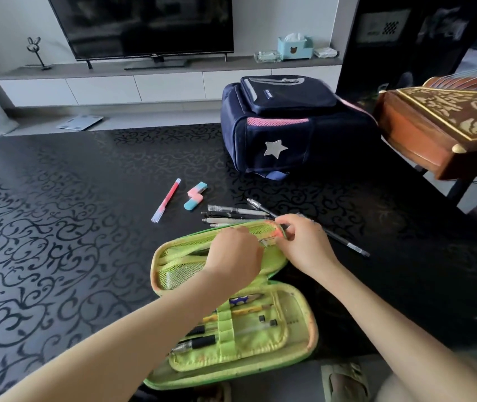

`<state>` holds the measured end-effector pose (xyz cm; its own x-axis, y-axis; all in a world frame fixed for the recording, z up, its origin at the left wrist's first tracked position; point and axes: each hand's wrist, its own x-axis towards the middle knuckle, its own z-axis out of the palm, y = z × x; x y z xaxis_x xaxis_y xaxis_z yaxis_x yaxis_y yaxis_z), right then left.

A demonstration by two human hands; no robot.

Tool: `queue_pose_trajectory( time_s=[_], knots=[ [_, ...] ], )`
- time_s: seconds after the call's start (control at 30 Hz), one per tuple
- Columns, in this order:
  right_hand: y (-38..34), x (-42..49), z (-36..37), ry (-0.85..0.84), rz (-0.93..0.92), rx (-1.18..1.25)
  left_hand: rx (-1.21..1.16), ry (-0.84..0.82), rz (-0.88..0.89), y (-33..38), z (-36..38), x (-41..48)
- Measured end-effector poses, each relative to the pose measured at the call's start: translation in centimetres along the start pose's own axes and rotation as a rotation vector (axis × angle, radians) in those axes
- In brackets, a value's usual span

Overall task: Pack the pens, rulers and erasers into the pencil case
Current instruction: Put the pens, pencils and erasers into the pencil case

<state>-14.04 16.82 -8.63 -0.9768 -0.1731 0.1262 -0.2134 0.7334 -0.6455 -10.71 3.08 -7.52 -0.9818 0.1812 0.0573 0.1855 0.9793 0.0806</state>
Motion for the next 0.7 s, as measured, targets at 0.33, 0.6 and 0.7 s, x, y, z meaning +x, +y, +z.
queue_pose_trajectory(
  time_s=[0.33,0.6,0.7],
  knots=[
    [-0.6,-1.7,-1.0,0.136,-0.056,0.091,-0.08,0.208,-0.12,1.0,0.5,-3.3],
    [-0.7,-2.4,-1.6,0.167,-0.081,0.133,-0.285,0.075,-0.289,0.7,-1.0,-2.3],
    [-0.7,-2.5,-1.6,0.171,-0.089,0.153,-0.323,-0.01,-0.408,1.2,-1.4,-1.6]
  ],
)
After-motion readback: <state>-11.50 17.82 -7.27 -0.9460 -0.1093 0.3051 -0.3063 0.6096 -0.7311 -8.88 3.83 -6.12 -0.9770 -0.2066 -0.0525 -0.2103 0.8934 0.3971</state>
